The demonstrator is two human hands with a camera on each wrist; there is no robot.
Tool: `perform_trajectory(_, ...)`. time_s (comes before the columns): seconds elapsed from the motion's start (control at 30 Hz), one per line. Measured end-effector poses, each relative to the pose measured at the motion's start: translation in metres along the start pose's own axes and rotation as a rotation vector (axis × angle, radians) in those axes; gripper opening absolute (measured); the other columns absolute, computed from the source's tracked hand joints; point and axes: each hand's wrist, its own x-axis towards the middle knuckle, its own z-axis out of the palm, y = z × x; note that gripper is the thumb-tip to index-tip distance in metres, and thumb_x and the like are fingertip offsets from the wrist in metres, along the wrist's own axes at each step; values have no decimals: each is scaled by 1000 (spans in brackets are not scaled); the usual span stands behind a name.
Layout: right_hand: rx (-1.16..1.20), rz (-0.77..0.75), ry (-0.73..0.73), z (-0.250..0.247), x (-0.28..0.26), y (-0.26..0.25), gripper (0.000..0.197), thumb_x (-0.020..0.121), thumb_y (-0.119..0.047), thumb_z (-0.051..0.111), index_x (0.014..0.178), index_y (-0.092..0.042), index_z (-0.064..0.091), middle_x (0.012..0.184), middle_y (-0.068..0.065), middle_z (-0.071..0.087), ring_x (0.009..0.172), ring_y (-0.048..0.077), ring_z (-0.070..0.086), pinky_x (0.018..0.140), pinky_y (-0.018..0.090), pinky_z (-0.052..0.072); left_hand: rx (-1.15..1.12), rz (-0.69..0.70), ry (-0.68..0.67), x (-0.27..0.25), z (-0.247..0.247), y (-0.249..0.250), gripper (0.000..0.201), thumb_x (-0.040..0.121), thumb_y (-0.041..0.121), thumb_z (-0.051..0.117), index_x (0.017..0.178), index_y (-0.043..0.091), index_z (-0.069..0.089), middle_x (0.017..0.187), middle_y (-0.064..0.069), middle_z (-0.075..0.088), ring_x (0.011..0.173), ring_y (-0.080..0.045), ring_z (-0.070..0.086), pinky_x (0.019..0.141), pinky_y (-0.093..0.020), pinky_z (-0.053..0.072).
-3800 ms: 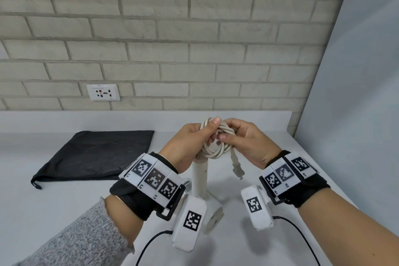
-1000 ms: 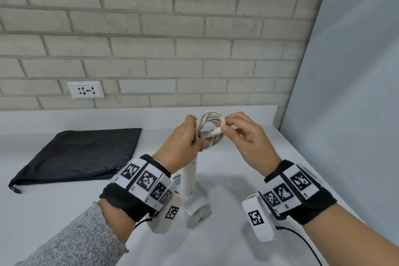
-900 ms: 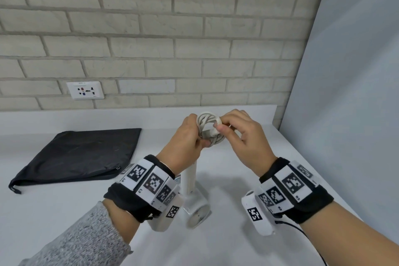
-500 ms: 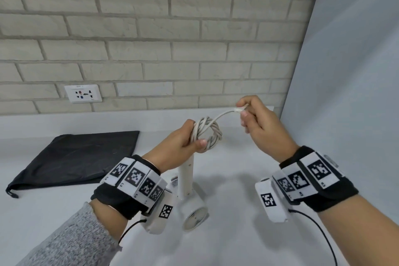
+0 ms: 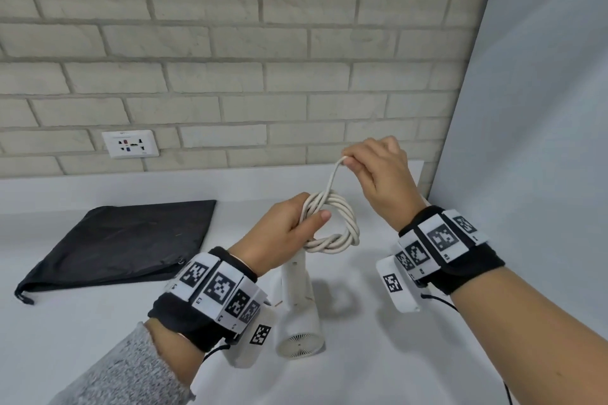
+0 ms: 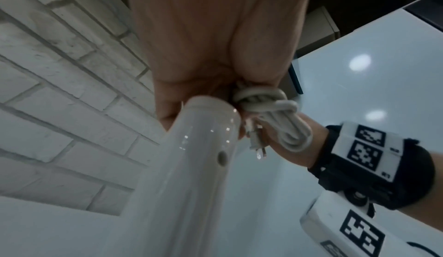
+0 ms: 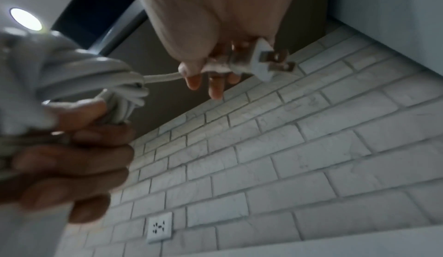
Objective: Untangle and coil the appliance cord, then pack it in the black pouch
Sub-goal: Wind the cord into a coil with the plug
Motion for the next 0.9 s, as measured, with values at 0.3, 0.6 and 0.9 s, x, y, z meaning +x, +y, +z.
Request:
perform_trajectory(0.3, 908, 461, -140, 16, -24, -18, 24, 96, -16, 37, 84, -4, 54, 58, 3, 47, 49, 10, 41, 49, 19, 39, -61, 10, 42, 0, 3, -3, 16, 94, 31, 40, 84, 22, 50, 68, 15, 52, 61, 6, 52, 60, -8, 38)
perform_trajectory(0.6, 1174, 672, -10, 27, -26, -26, 30, 96, -29, 37, 76, -13, 53, 75, 17, 46, 67, 28, 43, 62, 34, 39, -182, -56, 67, 4, 4, -1, 25, 96, 31, 35, 76, 23, 48, 71, 14, 60, 57, 6, 51, 57, -7, 39)
perform_trajectory(0.9, 1272, 732, 42, 30, -33, -30, 29, 98, -23, 32, 80, -8, 50, 79, 15, 50, 69, 23, 51, 63, 30, 48, -309, -66, 78, 8, 12, -8, 36, 92, 32, 45, 90, -2, 56, 73, -4, 53, 64, -8, 48, 63, -19, 41)
